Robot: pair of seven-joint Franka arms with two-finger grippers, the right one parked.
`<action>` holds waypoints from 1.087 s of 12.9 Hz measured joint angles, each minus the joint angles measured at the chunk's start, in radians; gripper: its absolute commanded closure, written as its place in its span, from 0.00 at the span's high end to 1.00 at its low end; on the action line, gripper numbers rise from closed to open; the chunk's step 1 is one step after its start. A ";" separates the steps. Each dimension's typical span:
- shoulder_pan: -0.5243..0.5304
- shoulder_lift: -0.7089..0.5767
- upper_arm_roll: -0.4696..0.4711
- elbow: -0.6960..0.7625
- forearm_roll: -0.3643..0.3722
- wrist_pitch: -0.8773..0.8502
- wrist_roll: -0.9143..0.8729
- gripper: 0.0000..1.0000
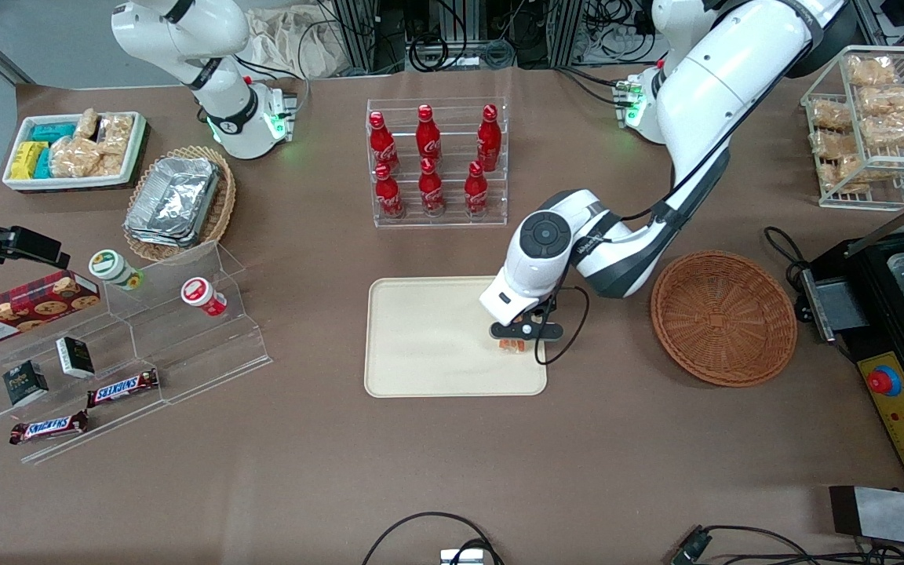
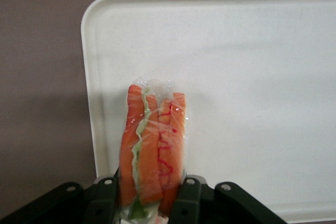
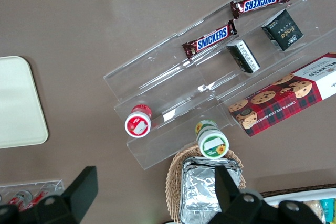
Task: Place sandwich from basket to tray
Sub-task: 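Lower the sandwich onto the cream tray with the left gripper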
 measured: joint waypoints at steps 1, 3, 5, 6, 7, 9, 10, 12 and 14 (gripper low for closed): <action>-0.005 0.004 0.000 0.000 0.001 0.000 -0.001 0.37; -0.010 0.010 0.000 0.000 0.003 0.000 -0.009 0.37; -0.011 0.017 0.000 0.001 0.032 0.000 -0.040 0.37; -0.012 0.022 0.000 0.001 0.054 0.000 -0.063 0.37; -0.013 0.027 0.000 0.002 0.076 0.000 -0.085 0.37; -0.015 0.034 0.000 0.008 0.092 0.000 -0.103 0.50; -0.015 0.036 0.000 0.010 0.093 0.000 -0.105 0.66; -0.015 0.038 0.001 0.012 0.094 0.000 -0.107 0.71; -0.015 0.039 0.004 0.015 0.095 0.000 -0.109 0.71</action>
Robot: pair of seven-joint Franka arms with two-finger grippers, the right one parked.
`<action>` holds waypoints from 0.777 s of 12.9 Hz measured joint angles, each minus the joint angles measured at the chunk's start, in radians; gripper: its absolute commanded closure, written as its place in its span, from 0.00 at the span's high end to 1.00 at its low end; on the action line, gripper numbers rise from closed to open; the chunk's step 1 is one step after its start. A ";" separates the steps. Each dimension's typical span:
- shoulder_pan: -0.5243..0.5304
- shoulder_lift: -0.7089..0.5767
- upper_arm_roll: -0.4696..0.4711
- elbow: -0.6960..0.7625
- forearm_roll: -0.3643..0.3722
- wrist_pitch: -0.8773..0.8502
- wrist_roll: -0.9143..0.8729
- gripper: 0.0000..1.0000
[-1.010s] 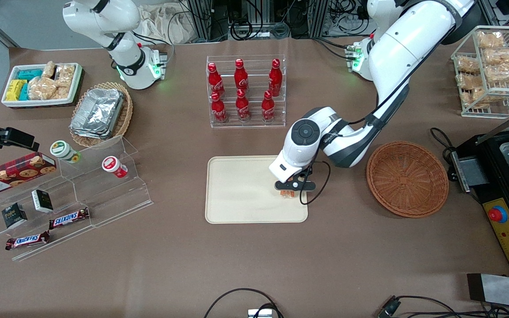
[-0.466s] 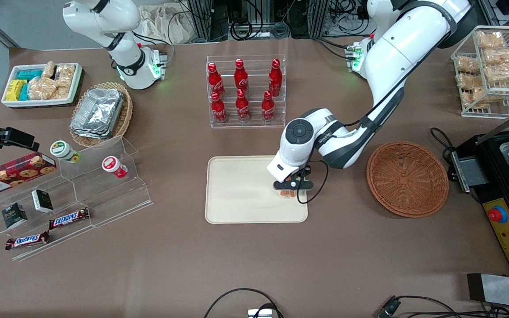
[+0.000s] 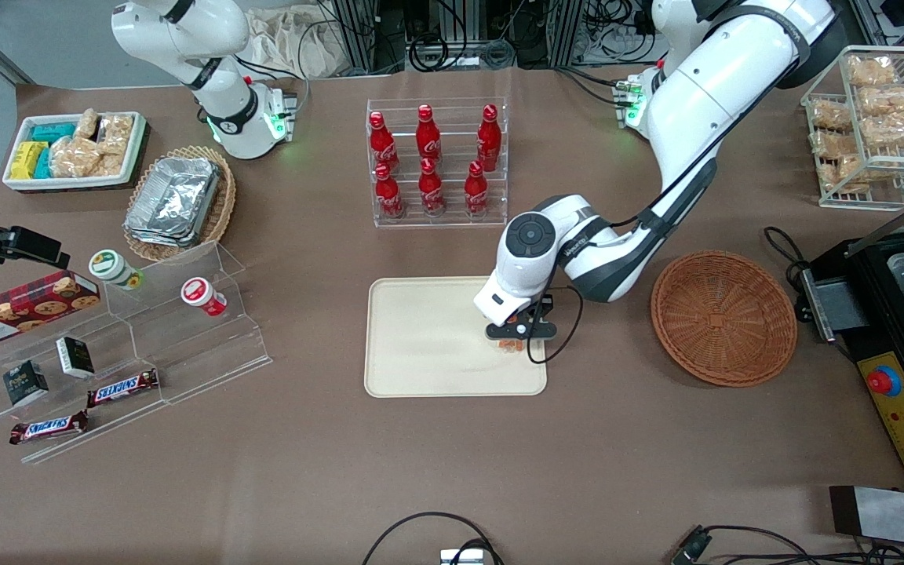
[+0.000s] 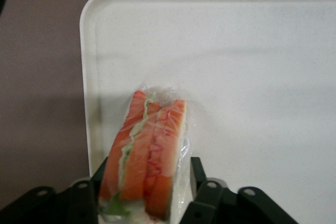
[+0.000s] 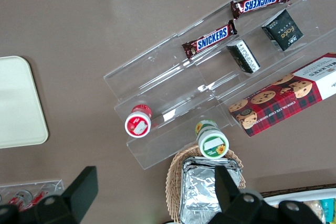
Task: Place sandwich from basket to tray
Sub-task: 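Lower the sandwich onto the cream tray with the left gripper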
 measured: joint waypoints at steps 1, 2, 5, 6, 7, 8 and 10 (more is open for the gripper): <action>0.000 0.000 0.002 0.004 0.000 0.000 -0.001 0.71; 0.001 0.000 0.003 0.009 0.000 0.000 -0.001 0.71; 0.002 -0.001 0.004 0.022 0.000 -0.005 -0.002 0.71; 0.002 -0.003 0.004 0.028 0.000 -0.013 -0.003 0.71; 0.004 -0.006 0.004 0.034 0.000 -0.020 -0.006 0.71; 0.009 -0.014 0.004 0.039 0.000 -0.025 -0.011 0.71; 0.025 -0.041 0.004 0.046 0.000 -0.040 -0.019 0.71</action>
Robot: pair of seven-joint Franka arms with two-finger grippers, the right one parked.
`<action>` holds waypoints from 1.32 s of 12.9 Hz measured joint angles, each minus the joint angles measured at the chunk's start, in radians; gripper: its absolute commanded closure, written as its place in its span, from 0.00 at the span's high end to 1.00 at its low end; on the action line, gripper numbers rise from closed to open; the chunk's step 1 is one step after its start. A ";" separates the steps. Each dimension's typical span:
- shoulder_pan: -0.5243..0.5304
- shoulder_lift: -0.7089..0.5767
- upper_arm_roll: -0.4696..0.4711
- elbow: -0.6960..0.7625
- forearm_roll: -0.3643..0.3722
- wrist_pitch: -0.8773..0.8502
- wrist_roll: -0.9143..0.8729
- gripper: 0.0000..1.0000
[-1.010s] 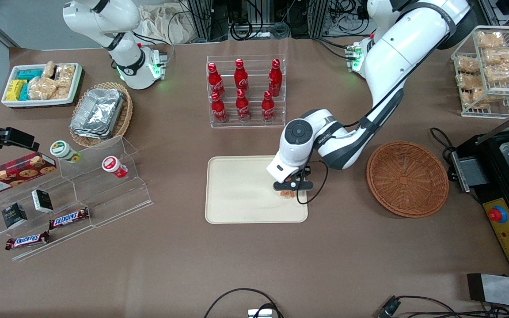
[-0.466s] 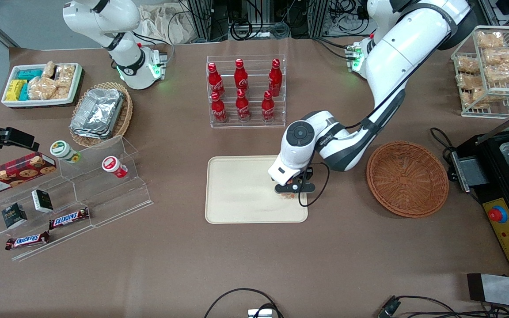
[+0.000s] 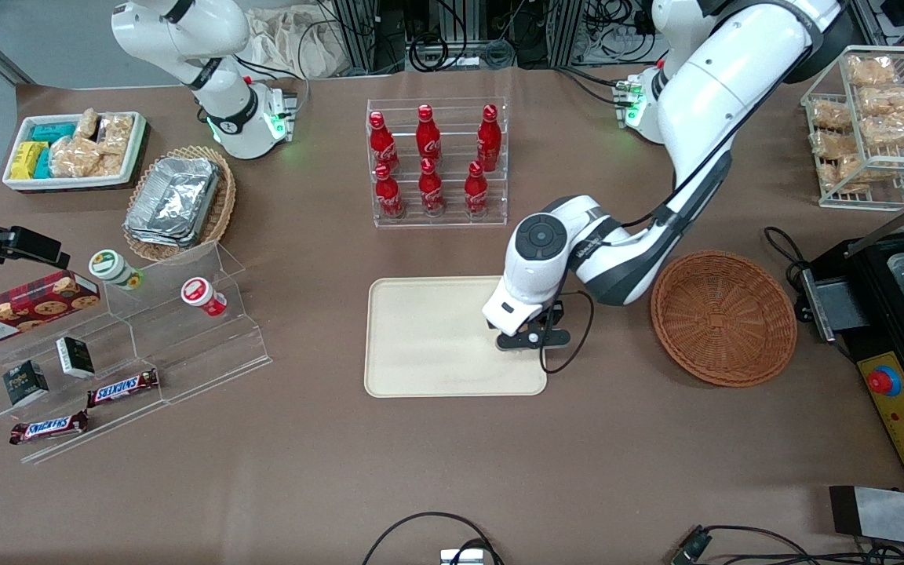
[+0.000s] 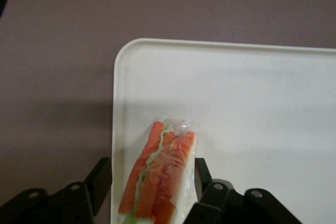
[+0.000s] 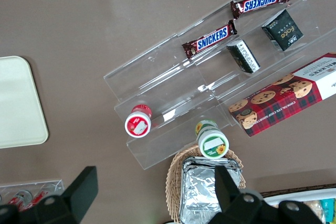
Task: Place sandwich from basket to tray
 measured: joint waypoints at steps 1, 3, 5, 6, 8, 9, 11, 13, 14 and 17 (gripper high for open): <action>0.009 -0.017 0.000 0.002 0.000 -0.009 0.000 0.71; 0.021 -0.050 0.000 0.004 0.000 -0.020 -0.003 0.71; 0.033 -0.072 0.000 0.020 -0.001 -0.055 -0.007 0.71; 0.038 -0.077 0.000 0.041 -0.005 -0.078 -0.008 0.71; 0.049 -0.079 0.000 0.095 -0.021 -0.126 -0.009 0.71; 0.062 -0.080 0.000 0.123 -0.028 -0.153 -0.009 0.71; 0.081 -0.084 0.000 0.177 -0.046 -0.204 -0.007 0.71; 0.084 -0.089 -0.001 0.225 -0.049 -0.264 -0.007 0.71; 0.084 -0.091 -0.003 0.238 -0.049 -0.282 -0.007 0.71; 0.083 -0.094 -0.004 0.248 -0.050 -0.296 -0.007 0.71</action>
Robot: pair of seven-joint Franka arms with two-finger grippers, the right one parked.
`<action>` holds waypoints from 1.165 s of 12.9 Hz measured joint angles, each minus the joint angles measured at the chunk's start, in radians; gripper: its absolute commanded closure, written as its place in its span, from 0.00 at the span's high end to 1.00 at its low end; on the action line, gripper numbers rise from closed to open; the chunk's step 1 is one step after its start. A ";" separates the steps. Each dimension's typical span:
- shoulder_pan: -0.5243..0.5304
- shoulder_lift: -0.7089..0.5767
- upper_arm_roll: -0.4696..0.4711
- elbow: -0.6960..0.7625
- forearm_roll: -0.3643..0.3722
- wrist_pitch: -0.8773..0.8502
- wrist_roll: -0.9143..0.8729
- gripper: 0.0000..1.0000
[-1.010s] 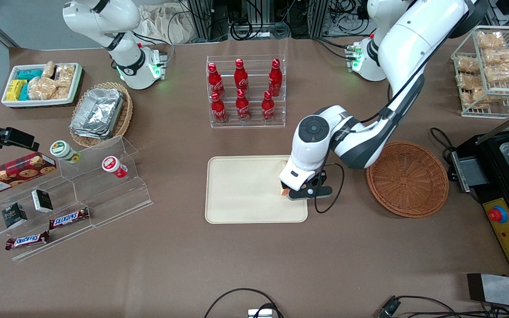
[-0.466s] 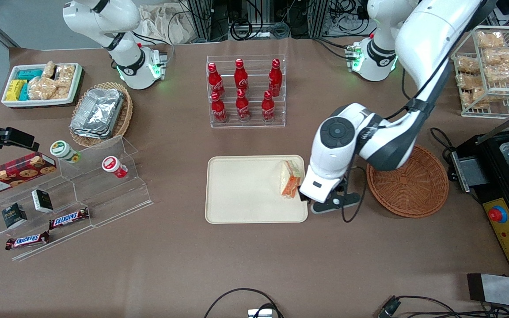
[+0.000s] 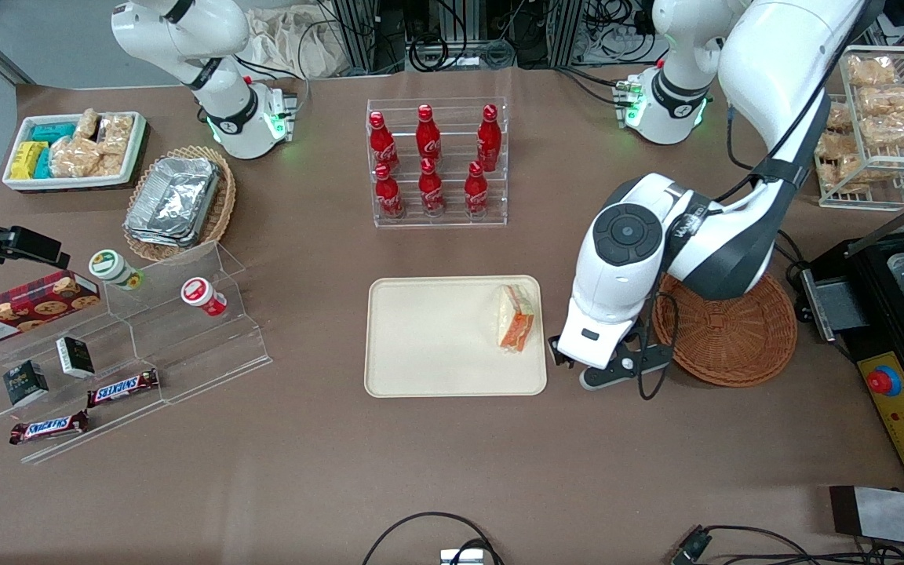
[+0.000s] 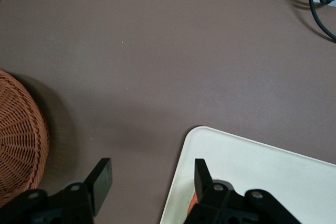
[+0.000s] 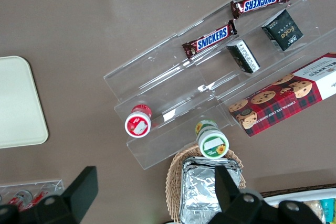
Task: Place sandwich from basket to tray
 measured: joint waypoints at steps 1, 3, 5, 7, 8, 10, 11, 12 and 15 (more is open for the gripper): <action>0.001 -0.002 0.000 0.001 0.000 -0.007 0.000 0.72; 0.018 -0.013 0.001 0.003 -0.001 -0.030 0.000 0.79; 0.038 -0.037 0.005 0.004 -0.032 -0.049 0.031 0.82; 0.037 -0.078 0.051 0.004 -0.101 -0.079 0.115 0.86; 0.036 -0.100 0.080 0.004 -0.135 -0.092 0.167 0.86; 0.036 -0.135 0.120 0.001 -0.170 -0.114 0.241 0.89; 0.036 -0.151 0.135 -0.006 -0.185 -0.119 0.266 0.90; 0.034 -0.168 0.151 -0.018 -0.200 -0.121 0.289 0.90; 0.031 -0.230 0.215 -0.067 -0.263 -0.121 0.403 0.93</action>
